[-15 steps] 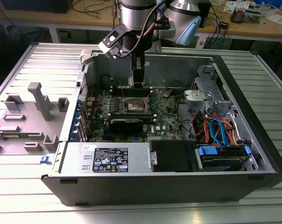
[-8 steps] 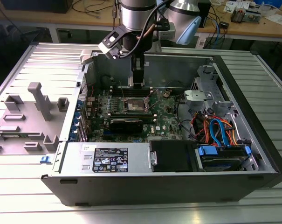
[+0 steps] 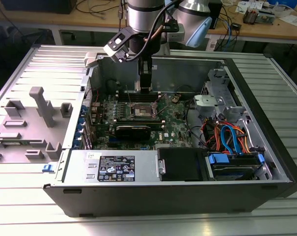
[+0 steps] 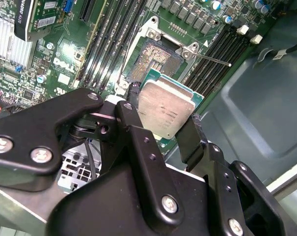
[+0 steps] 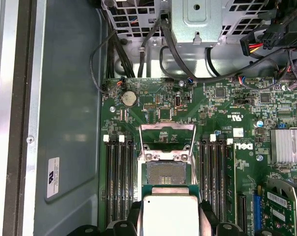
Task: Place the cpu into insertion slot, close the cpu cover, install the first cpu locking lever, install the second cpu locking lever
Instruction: 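Place the cpu into insertion slot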
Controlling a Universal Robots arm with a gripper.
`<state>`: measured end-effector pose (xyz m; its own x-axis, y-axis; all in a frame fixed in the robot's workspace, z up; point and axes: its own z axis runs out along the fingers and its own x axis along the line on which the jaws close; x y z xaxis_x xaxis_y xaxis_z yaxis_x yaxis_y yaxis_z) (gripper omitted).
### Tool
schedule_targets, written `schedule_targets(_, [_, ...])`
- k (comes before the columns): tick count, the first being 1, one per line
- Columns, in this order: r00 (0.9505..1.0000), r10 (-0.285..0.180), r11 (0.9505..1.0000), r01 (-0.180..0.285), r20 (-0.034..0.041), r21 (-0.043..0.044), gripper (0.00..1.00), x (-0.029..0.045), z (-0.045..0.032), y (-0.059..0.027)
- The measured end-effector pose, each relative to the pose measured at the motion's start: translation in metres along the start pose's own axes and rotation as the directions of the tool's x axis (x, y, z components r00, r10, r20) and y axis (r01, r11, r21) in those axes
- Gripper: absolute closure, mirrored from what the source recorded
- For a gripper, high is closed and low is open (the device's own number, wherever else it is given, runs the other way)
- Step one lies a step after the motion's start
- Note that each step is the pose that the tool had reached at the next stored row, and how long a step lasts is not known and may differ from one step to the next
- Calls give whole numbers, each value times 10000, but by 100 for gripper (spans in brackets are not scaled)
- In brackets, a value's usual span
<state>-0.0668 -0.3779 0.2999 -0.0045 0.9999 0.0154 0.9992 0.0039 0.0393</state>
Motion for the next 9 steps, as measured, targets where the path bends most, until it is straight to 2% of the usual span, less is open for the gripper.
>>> schedule_targets(9, [10000,1,10000,-1,0,0,45,0,16,-4])
